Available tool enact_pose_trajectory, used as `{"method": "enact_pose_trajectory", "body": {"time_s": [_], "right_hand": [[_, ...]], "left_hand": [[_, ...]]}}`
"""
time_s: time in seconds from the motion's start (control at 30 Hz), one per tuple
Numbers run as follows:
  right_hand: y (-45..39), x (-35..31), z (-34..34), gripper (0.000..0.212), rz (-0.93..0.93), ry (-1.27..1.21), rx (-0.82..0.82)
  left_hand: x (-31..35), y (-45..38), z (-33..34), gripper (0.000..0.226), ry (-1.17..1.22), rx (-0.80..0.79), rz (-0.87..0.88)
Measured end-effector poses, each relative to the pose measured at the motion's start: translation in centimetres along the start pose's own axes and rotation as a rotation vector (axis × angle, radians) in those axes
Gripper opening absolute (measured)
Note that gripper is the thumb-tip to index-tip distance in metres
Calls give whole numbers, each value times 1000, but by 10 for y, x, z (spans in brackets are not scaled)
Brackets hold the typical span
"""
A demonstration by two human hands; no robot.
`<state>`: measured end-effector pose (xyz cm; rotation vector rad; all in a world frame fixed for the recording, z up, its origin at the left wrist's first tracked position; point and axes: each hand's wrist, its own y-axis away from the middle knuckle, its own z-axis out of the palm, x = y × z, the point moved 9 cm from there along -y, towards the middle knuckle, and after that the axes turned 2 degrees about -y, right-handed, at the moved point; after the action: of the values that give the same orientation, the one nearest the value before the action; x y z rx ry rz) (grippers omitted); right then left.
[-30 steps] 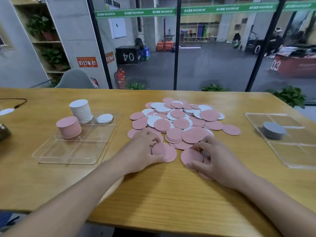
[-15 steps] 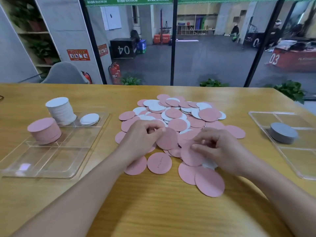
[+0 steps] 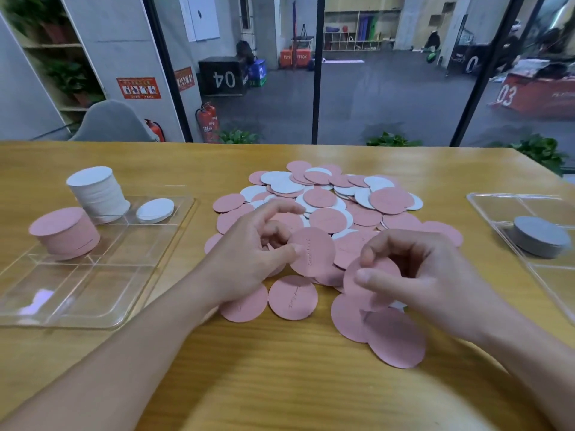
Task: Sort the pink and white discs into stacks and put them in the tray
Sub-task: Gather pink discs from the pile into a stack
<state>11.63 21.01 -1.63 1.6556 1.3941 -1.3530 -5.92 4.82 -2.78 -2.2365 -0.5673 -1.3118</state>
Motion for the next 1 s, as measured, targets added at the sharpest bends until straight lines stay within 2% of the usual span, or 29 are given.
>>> {"method": "enact_pose_trajectory", "body": {"time_s": [0.07, 0.13, 0.2, 0.27, 0.33, 0.43, 0.5, 0.57, 0.63, 0.73, 0.83, 1.0], "right_hand": [[1, 3, 4, 20, 11, -23, 3], [1, 2, 4, 32, -31, 57, 54], [0, 2, 3, 44, -88, 141, 109], [1, 2, 7, 43, -128, 221, 133], [1, 3, 15, 34, -150, 305, 116], [0, 8, 32, 15, -144, 435, 11], [-1, 15, 33, 5, -118, 503, -3], [-1, 18, 30, 8, -115, 554, 20], [-1, 17, 30, 10, -117, 590, 18], [0, 15, 38, 18, -128, 638, -28], [1, 13, 40, 23, -141, 646, -57], [2, 17, 37, 26, -124, 633, -59]], "left_hand": [[-1, 0, -6, 35, -32, 30, -3], [0, 1, -6, 14, -26, 27, -17], [3, 5, 4, 1, 21, -55, -11], [10, 9, 18, 6, 21, -147, 29], [17, 14, 29, 14, 34, -212, 65], [20, 19, 37, 22, 63, -253, 58], [18, 19, 28, 19, -53, -222, 66], [20, 17, 8, 12, -291, -130, 90], [20, 18, -7, 22, -452, -89, 70], [7, 23, -6, 40, -590, -157, -54], [-2, 27, 2, 50, -663, -231, -122], [4, 29, 9, 43, -696, -264, -102]]}}
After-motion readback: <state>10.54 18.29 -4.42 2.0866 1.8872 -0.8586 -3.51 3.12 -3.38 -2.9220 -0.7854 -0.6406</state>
